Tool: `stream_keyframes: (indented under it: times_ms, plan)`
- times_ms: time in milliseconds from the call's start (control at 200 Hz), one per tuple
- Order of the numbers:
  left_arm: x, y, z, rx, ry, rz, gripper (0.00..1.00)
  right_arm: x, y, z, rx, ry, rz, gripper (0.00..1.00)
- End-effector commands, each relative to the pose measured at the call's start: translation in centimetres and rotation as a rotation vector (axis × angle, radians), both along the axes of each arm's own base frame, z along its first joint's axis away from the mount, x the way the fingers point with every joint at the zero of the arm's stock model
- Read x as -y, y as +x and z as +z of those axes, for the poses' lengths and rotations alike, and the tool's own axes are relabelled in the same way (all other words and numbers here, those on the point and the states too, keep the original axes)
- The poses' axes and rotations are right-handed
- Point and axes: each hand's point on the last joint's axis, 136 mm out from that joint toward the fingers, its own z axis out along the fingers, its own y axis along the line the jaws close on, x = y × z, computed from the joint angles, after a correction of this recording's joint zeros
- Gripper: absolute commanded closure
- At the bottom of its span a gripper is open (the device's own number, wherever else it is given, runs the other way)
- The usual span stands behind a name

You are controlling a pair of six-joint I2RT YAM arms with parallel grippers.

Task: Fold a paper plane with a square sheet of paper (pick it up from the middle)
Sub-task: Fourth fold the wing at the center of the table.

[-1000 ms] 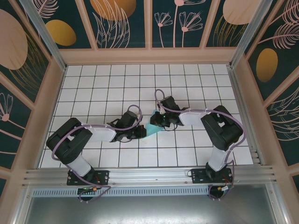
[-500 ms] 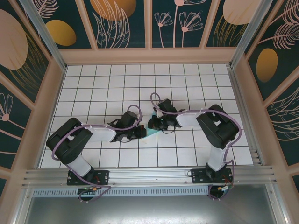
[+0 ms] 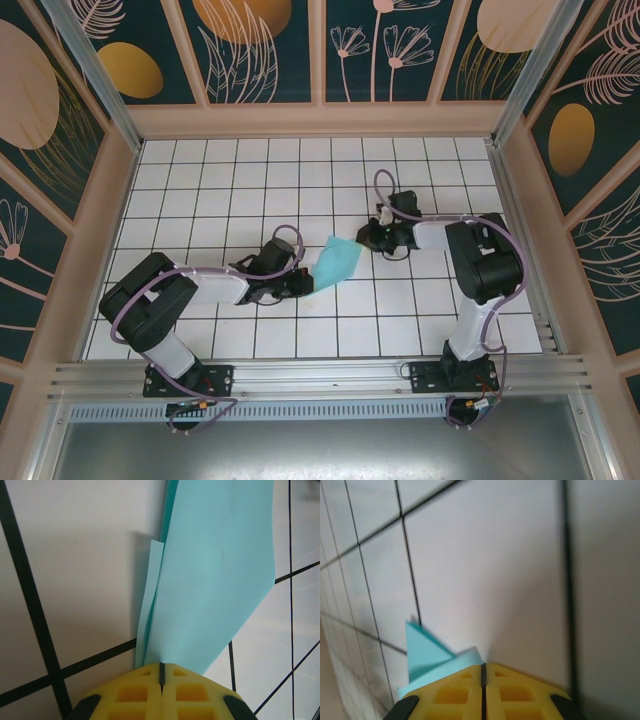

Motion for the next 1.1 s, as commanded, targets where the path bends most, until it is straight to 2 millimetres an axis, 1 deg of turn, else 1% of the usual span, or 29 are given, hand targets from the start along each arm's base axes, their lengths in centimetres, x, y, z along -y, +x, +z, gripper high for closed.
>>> stream_keyframes:
  times_ms: [0, 70, 115, 190, 280, 325, 400, 440, 500, 605, 656, 671, 721, 771, 876, 981, 1096]
  plan:
    - [-2.4, -1.4, -2.8, -0.074, 0.133, 0.02, 1.0, 0.4, 1.5, 2.3, 0.061, -0.027, -0.041, 0.91]
    - [-1.4, -0.4, -0.9, -0.025, 0.09, 0.013, 1.0, 0.5, 1.1, 3.5, 0.07, -0.02, -0.069, 0.89]
    - [-0.6, 0.5, 0.6, 0.014, 0.059, 0.011, 0.94, 0.6, 0.6, 4.0, 0.069, -0.018, -0.085, 0.86]
    - [0.4, 1.9, 3.6, 0.087, 0.005, 0.019, 0.78, 0.5, -0.7, 4.6, 0.06, -0.004, -0.108, 0.8]
    - [0.8, 3.5, 6.7, 0.169, -0.036, 0.054, 0.61, 0.1, -2.4, 5.2, 0.053, 0.021, -0.132, 0.71]
    - [0.7, 4.1, 7.8, 0.202, -0.042, 0.075, 0.5, -0.1, -3.2, 5.3, 0.047, 0.034, -0.142, 0.67]
    - [0.1, 5.0, 9.0, 0.244, -0.042, 0.116, 0.37, -0.8, -4.5, 5.6, 0.036, 0.052, -0.152, 0.59]
    - [-0.3, 5.3, 9.2, 0.258, -0.04, 0.135, 0.3, -1.2, -5.1, 5.5, 0.024, 0.057, -0.158, 0.56]
    - [-0.9, 5.7, 9.5, 0.273, -0.031, 0.162, 0.23, -2.0, -5.9, 5.4, 0.006, 0.065, -0.163, 0.52]
    - [-1.6, 6.2, 9.4, 0.278, -0.018, 0.193, 0.16, -3.5, -6.9, 4.8, -0.034, 0.088, -0.17, 0.5]
    - [-1.8, 6.3, 9.2, 0.277, -0.01, 0.204, 0.12, -3.9, -6.8, 4.4, -0.051, 0.092, -0.182, 0.5]
    - [-1.9, 6.3, 9.1, 0.276, -0.009, 0.207, 0.11, -4.4, -7.2, 4.4, -0.056, 0.093, -0.17, 0.5]
    - [-2.1, 6.3, 8.8, 0.264, -0.009, 0.214, 0.09, -5.0, -7.3, 4.0, -0.064, 0.094, -0.168, 0.5]
    - [-2.0, 6.1, 8.7, 0.256, -0.023, 0.21, 0.08, -5.5, -7.2, 3.9, -0.07, 0.097, -0.165, 0.51]
    - [-1.3, 5.6, 8.6, 0.239, -0.067, 0.179, 0.08, -6.0, -7.0, 3.1, -0.093, 0.078, -0.167, 0.52]
    - [-0.6, 5.4, 8.2, 0.216, -0.092, 0.157, 0.1, -6.4, -7.1, 2.3, -0.119, 0.075, -0.164, 0.54]
    - [-0.3, 5.3, 7.7, 0.2, -0.099, 0.146, 0.12, -7.1, -7.0, 2.1, -0.12, 0.102, -0.146, 0.56]
